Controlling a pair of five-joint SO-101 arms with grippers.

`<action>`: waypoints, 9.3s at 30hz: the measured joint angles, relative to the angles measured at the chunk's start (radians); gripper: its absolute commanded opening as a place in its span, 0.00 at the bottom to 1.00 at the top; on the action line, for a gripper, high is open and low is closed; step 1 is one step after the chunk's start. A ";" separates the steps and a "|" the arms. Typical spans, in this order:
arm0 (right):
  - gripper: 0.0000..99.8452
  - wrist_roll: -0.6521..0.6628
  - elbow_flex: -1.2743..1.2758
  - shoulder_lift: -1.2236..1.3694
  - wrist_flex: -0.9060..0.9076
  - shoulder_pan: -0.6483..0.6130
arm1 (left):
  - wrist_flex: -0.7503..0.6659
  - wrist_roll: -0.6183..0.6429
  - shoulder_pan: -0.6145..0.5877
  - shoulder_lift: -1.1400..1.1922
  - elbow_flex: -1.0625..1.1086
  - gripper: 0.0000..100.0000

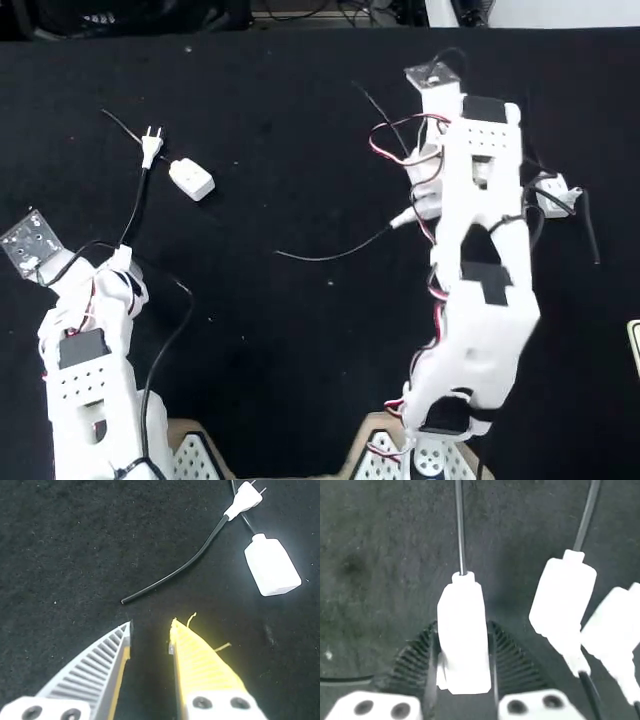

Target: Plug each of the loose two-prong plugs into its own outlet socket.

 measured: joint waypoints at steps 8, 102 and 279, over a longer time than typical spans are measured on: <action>0.03 -0.196 -0.144 0.222 0.003 -0.017 | 0.000 0.000 0.000 0.000 0.000 0.13; 0.16 -0.229 1.567 -1.151 -0.887 -0.586 | 0.621 0.043 0.305 1.985 -2.084 0.27; 0.16 -0.391 1.565 -1.152 -0.887 -0.252 | 0.523 0.221 0.221 1.398 -1.148 0.26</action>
